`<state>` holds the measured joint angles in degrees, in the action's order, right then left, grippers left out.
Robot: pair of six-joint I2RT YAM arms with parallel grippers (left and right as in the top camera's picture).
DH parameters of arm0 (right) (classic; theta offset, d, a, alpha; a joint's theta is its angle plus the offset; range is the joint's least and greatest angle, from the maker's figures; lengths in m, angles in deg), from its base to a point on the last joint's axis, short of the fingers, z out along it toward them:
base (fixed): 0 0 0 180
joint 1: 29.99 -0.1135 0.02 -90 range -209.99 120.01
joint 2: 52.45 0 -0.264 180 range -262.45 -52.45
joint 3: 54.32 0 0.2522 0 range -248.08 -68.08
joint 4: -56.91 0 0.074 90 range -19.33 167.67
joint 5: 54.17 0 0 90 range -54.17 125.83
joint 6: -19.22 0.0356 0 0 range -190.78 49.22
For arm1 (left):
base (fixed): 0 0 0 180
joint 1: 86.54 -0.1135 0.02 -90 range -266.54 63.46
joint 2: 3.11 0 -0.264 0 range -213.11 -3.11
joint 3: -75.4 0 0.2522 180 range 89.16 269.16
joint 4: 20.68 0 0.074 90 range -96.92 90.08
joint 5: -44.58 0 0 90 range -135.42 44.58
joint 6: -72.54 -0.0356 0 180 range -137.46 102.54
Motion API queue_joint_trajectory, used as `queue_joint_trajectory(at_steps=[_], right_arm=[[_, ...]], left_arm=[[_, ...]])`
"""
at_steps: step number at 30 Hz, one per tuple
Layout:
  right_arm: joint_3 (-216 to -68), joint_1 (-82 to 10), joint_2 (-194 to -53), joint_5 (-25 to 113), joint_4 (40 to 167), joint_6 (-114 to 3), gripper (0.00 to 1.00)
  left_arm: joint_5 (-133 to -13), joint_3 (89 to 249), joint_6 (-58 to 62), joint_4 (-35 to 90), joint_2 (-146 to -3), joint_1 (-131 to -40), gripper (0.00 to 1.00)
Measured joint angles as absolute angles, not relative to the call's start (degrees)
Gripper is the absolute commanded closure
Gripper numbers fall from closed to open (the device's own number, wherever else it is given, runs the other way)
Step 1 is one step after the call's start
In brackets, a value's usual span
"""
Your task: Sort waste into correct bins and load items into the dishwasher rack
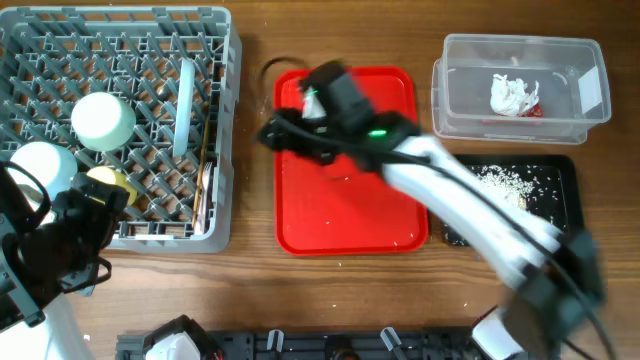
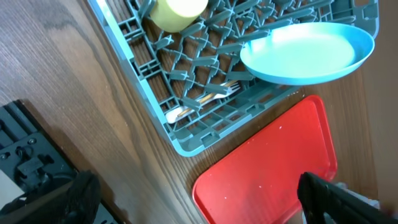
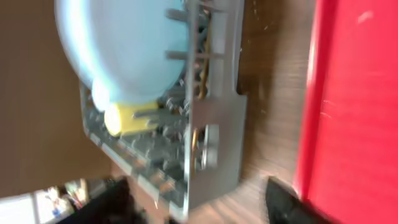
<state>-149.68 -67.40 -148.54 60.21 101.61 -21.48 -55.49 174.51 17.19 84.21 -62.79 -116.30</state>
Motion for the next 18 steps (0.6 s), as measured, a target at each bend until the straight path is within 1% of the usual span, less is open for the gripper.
queue_joint_trajectory(at_steps=[1, 3, 6, 7, 12, 18], right_arm=[[-150.8, -66.0, -143.2, 58.6, 109.7, -24.0, 0.0], [-151.7, -64.4, -133.9, 53.1, 122.1, -27.4, 0.0], [-151.8, -65.3, -125.4, 42.5, 138.6, -29.1, 0.0], [-151.5, -65.8, -123.4, 39.2, 142.2, -29.0, 0.0], [-147.7, -66.4, -117.8, 32.4, 153.5, -26.9, 0.0], [-146.9, -66.4, -119.3, 31.3, 153.0, -25.3, 0.0]], left_arm=[[-55.5, 174.5, 17.2, 84.2, -62.8, -116.3, 0.0], [-55.5, 174.5, 17.2, 84.2, -62.8, -116.3, 0.0], [-55.5, 174.5, 17.2, 84.3, -62.8, -116.3, 0.0], [-55.5, 174.5, 17.2, 84.3, -62.8, -116.3, 0.0], [-55.5, 174.5, 17.2, 84.3, -62.8, -116.3, 0.0], [-55.5, 174.5, 17.2, 84.3, -62.8, -116.3, 0.0]])
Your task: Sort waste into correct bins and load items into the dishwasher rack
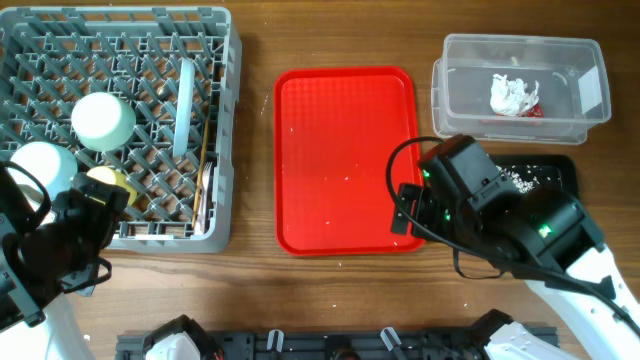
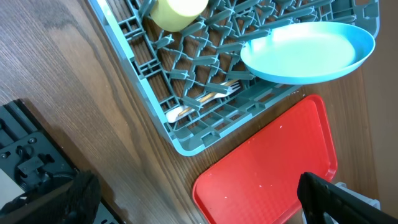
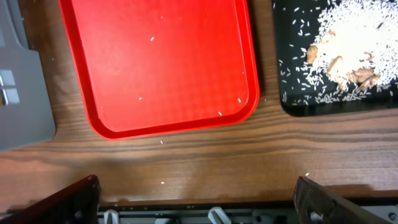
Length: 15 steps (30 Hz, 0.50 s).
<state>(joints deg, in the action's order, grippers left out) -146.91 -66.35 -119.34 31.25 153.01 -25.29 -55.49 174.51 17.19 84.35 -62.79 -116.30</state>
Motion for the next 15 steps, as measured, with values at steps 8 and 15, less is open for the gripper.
queue_joint_trajectory(at_steps=[8, 15], right_arm=[[-146.8, -66.4, -120.3, 29.9, 151.6, -29.2, 0.0], [-129.9, -52.0, -112.5, 39.5, 124.3, -47.9, 0.0]], left_arm=[[-55.5, 174.5, 17.2, 84.3, -62.8, -116.3, 0.0], [-55.5, 174.5, 17.2, 84.2, -62.8, -116.3, 0.0]])
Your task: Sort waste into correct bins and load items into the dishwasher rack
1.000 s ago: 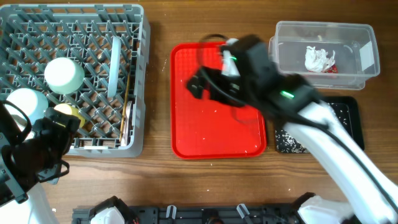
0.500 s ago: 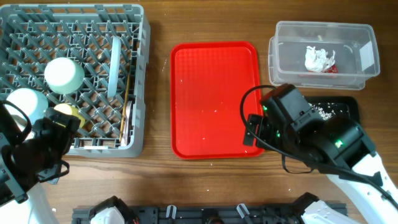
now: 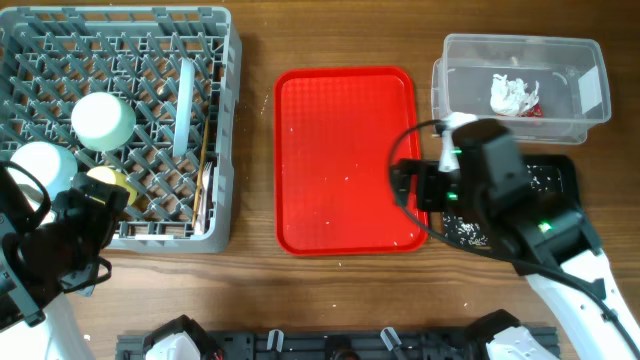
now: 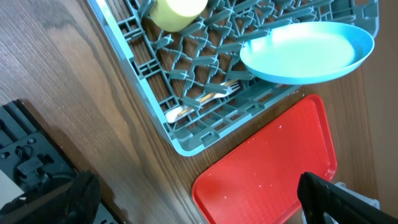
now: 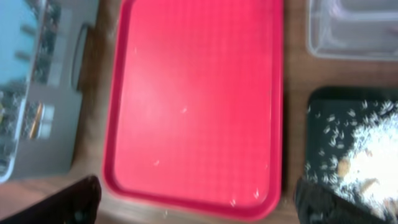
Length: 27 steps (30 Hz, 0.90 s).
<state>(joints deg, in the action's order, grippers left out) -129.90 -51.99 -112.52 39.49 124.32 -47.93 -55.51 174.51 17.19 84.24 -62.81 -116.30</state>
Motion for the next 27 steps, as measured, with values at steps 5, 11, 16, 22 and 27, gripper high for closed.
queue_joint_trajectory(at_steps=[5, 11, 16, 22, 27], right_arm=[[-106.8, -36.9, -97.5, 51.1, 96.2, -52.6, 0.0], [-90.6, -31.6, -78.3, 54.7, 82.0, -56.3, 0.0], [-82.4, -26.7, -65.6, 55.3, 79.1, -57.7, 0.0], [-75.0, -26.1, -56.9, 55.3, 70.4, -58.1, 0.0], [-68.8, -26.1, -53.7, 53.3, 63.2, -57.2, 0.0]], left_arm=[[-55.2, 174.5, 17.2, 84.2, -62.8, -116.3, 0.0], [-55.3, 174.5, 17.2, 84.2, -62.8, -116.3, 0.0], [-55.3, 174.5, 17.2, 84.2, -62.8, -116.3, 0.0], [-55.3, 174.5, 17.2, 84.3, -62.8, -116.3, 0.0], [-55.3, 174.5, 17.2, 84.2, -62.8, -116.3, 0.0]])
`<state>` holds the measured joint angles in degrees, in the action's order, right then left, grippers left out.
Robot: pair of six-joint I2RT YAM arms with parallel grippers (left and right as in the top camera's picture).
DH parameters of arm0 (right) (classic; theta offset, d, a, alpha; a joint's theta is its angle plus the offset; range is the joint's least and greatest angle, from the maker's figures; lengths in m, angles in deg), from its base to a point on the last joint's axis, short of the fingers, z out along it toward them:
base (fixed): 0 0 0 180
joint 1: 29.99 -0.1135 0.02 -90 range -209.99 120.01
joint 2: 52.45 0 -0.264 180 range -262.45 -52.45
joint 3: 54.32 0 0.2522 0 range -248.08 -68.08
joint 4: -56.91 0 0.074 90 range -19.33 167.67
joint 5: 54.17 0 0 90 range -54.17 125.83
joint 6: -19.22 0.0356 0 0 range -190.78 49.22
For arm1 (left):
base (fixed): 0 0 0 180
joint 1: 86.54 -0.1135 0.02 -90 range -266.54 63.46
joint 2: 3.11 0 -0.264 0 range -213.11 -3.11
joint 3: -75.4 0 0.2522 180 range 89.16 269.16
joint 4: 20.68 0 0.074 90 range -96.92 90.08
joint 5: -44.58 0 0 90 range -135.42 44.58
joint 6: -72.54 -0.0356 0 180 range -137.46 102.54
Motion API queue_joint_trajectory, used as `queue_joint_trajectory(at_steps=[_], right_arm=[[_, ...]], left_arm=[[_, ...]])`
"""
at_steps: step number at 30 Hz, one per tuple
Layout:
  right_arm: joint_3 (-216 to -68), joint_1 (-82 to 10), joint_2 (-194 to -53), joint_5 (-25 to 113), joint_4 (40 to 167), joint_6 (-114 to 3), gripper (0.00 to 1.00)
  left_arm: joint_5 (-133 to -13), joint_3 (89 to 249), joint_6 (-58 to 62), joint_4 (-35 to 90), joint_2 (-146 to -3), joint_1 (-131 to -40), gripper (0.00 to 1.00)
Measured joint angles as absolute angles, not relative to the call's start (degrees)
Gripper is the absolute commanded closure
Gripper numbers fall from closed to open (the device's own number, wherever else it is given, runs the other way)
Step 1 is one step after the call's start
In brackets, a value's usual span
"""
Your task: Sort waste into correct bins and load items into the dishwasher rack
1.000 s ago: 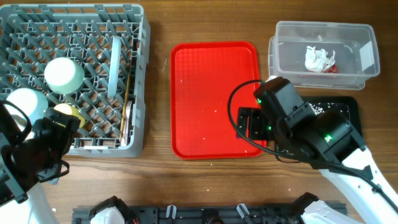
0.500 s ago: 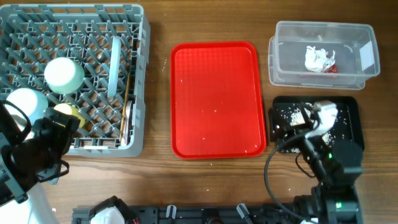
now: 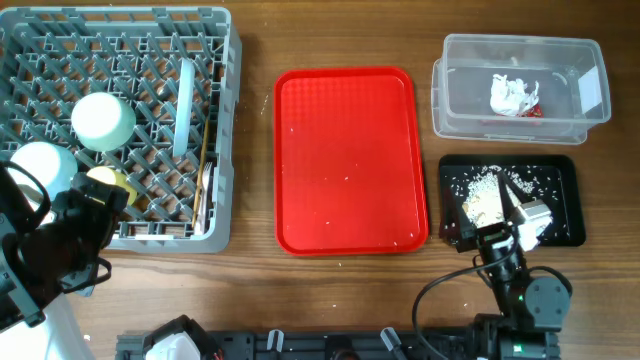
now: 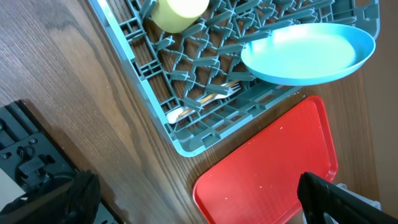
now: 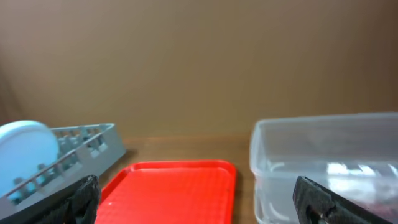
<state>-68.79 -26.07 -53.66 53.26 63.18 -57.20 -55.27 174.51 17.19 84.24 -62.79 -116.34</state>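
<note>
The grey dishwasher rack point(image 3: 225, 130) on the left holds two white cups point(image 3: 102, 120), a yellow cup point(image 4: 179, 11), an upright light-blue plate point(image 4: 308, 53) and cutlery point(image 4: 208, 96). The red tray point(image 3: 347, 160) in the middle carries only a few crumbs. A clear bin point(image 3: 460, 110) at the back right contains crumpled paper point(image 3: 514, 95). In front of it a black bin point(image 3: 570, 175) holds rice point(image 3: 485, 200). My left gripper point(image 4: 199, 202) hangs open over the table by the rack's front corner. My right gripper point(image 5: 199, 202) is open and empty, low at the front right.
A black rail point(image 3: 340, 345) runs along the table's front edge. The left arm point(image 3: 60, 245) overlaps the rack's front left corner. The right arm's base point(image 3: 530, 300) sits just in front of the black bin. A brown wall point(image 5: 199, 62) closes the far side.
My right arm has moved from above the gap between tray and black bin back to the front right edge, its camera now looking level across the table. The left arm is unchanged.
First my right arm reached across the tray's far left corner toward the rack. Then it was over the tray's front right corner, then between tray and black bin, and now it is folded back at the table's front. The left arm stayed put.
</note>
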Motion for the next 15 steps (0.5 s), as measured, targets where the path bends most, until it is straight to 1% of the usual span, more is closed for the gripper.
queue_joint_trajectory(at_steps=[4, 8, 15], right_arm=[[-68.4, -26.1, -53.6, 48.7, 63.4, -57.1, 0.0], [-68.4, -26.1, -53.4, 46.2, 70.2, -60.8, 0.0], [-68.4, -26.1, -53.4, 44.3, 70.6, -66.2, 0.0]], left_arm=[[-55.3, 174.5, 17.2, 84.2, -62.8, -116.3, 0.0], [-55.3, 174.5, 17.2, 84.2, -62.8, -116.3, 0.0], [-55.3, 174.5, 17.2, 84.2, -62.8, -116.3, 0.0]])
